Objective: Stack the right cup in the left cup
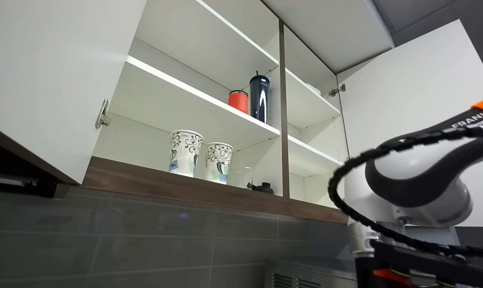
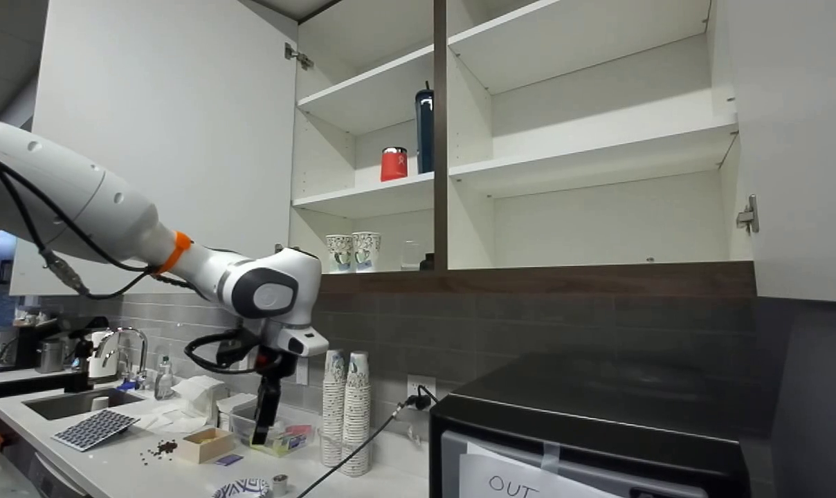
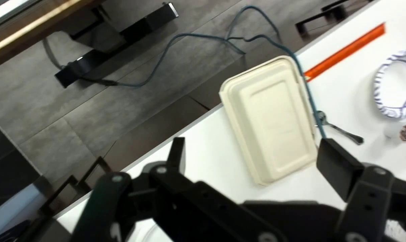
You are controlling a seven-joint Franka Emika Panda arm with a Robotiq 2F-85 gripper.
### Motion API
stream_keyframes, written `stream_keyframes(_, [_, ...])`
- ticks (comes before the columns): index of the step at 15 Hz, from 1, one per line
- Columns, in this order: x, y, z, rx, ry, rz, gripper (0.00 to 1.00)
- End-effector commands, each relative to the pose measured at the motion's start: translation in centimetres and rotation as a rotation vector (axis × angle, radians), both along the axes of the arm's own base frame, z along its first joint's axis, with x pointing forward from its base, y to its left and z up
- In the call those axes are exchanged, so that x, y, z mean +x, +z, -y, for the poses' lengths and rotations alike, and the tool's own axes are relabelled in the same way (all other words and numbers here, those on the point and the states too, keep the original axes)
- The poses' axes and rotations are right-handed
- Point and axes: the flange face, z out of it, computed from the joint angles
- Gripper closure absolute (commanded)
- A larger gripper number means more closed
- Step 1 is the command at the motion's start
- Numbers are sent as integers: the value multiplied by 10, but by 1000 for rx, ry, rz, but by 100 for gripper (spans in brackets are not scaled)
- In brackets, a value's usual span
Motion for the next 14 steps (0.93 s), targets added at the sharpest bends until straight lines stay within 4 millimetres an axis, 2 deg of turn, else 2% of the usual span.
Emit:
stream_keyframes(1, [22,43,-22,156,-120,36,0])
stream_keyframes(2, [13,24,-13,86,-58,22,0])
stream_keyframes(3, [16,33,-15,94,-62,37,0])
stream_keyframes(4, [16,34,-15,92,-61,38,0])
stream_keyframes(9, [14,27,-13,90,-62,25,0])
stream_keyframes(10, [14,42,-14,76,-45,62,0])
stream_keyframes(14, [9,131,-25,121,-35,279,0])
